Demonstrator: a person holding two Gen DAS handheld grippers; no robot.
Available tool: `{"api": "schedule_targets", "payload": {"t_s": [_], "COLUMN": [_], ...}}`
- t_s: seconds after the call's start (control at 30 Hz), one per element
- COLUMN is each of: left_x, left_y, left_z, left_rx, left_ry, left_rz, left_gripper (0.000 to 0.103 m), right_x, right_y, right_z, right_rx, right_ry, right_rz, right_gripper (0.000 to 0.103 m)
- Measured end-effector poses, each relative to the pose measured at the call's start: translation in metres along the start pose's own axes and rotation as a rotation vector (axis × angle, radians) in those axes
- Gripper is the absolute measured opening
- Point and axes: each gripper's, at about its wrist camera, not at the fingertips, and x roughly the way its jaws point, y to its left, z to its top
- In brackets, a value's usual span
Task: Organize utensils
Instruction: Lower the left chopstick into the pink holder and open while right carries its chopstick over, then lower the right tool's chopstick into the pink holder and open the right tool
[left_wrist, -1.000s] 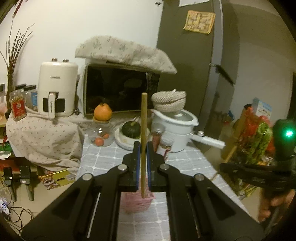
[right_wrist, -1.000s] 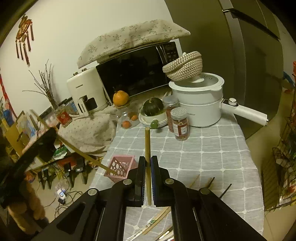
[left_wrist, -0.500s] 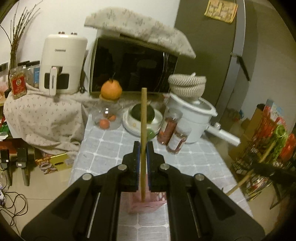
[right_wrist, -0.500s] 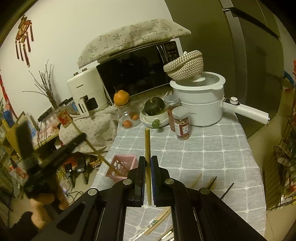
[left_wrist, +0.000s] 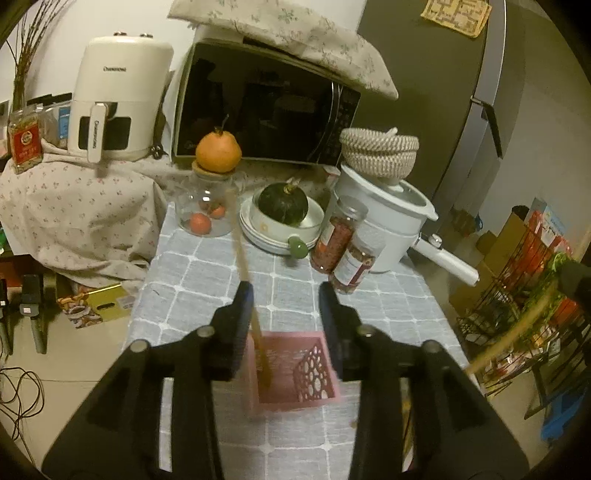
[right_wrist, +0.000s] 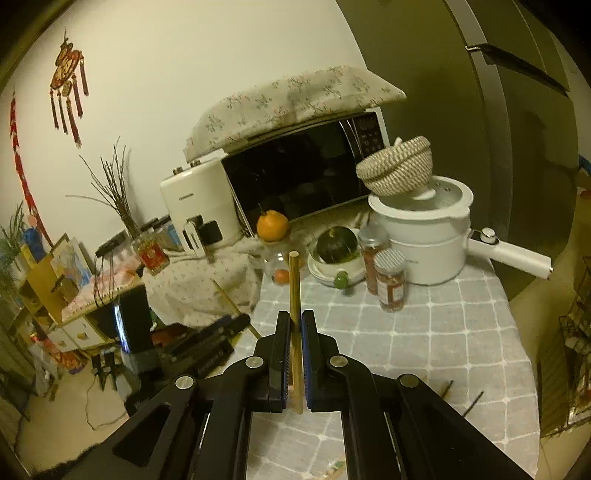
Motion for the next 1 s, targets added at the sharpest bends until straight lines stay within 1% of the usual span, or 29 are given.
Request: {"api": "schedule_targets", "payload": {"t_s": [0.13, 0.23, 0.3, 0.37, 0.47, 0.63, 0.8, 1.0], "left_x": [-0.017, -0.026, -0.032, -0.035, -0.035, -0.028, -0.025, -0.026], "left_y": [0.008, 0.016, 0.023, 0.03, 0.035, 0.04, 0.04, 0.035], "left_z": [0.004, 0.003, 0.0, -0.003, -0.007, -0.015, -0.017, -0.019], "left_rx": [-0.007, -0.006, 0.001, 0.001, 0.004, 0.021, -0.003, 0.014], "left_ry": [0.011, 0.032, 0.055, 0.079, 0.108, 0.158, 0.187, 0.192], "left_rz": [0.005, 0.029, 0.053, 0.078, 0.119, 0.168, 0.158, 0.157], "left_gripper": [0.049, 0.051, 0.054, 0.065, 0.076, 0.08, 0.081, 0.082], "right_x": [0.006, 0.016, 0.026, 0.04, 0.062, 0.095, 0.124, 0.142], "right_y": [0.007, 0.006, 0.004, 0.005, 0.005, 0.006, 0.001, -0.01], "right_z": [0.013, 0.02, 0.024, 0.027, 0.026, 0.013, 0.002, -0.005], "right_rx": [0.003, 0.035, 0.057, 0.058, 0.058, 0.053, 0.087, 0.127], "right_ry": [-0.029, -0.035, -0.031, -0.021, 0.013, 0.079, 0.145, 0.19], "right_rz": [0.003, 0.023, 0.027, 0.011, -0.002, -0.033, -0.047, -0.056], "right_gripper": [0.006, 0.006, 0.006, 0.006, 0.006, 0.006, 0.006, 0.006]}}
